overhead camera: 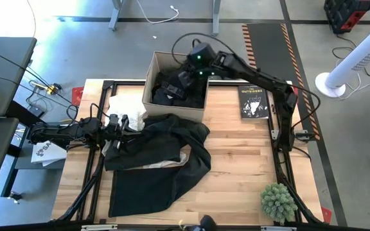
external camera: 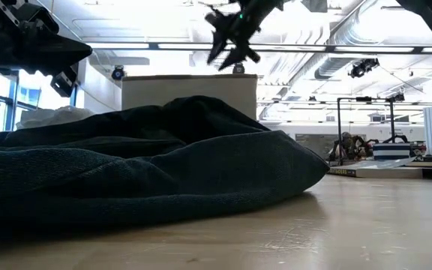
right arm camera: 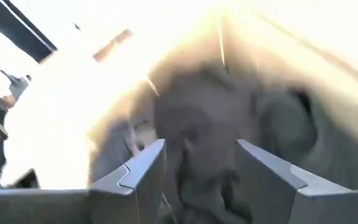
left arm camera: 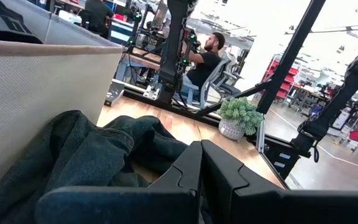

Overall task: Sort clothes
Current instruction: Put the black underwear into the laundry bin

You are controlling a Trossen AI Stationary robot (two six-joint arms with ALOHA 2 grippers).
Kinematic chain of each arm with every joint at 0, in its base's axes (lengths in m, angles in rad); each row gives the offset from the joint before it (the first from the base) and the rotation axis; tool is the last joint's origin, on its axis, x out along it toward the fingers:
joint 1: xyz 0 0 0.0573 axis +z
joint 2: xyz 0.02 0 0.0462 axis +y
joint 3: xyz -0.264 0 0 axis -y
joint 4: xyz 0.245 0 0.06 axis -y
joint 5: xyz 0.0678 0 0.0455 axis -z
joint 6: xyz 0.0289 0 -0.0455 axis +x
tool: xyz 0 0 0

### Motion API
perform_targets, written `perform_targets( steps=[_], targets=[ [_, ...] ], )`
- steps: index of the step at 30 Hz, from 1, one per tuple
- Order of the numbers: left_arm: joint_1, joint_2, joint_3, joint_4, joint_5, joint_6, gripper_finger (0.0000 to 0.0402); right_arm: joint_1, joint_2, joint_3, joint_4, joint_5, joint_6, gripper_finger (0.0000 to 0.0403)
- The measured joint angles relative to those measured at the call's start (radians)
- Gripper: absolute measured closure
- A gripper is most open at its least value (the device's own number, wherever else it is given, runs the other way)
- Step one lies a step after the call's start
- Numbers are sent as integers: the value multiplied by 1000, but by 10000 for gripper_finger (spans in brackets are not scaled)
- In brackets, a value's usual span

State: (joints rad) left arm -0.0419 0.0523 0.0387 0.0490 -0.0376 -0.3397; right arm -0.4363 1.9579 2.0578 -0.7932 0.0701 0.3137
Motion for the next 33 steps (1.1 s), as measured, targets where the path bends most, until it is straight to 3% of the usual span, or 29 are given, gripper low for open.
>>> perform_targets(
  steps=[8,13,21,26,33],
  targets=[
    [0,0,0,-3,0,0,394,29,24,-43,338,24,-78,221],
    [0,0,0,-9,0,1,394,3,159,-46,316,18,-61,236],
    [0,0,0,-9,0,1,394,-38,377,-45,260,-104,0,249],
    [0,0,0,-10,0,1,394,-29,391,-30,240,-17,-25,249],
    [0,0,0,-30,0,1,394,-29,390,18,200,-22,-61,250]
  ],
)
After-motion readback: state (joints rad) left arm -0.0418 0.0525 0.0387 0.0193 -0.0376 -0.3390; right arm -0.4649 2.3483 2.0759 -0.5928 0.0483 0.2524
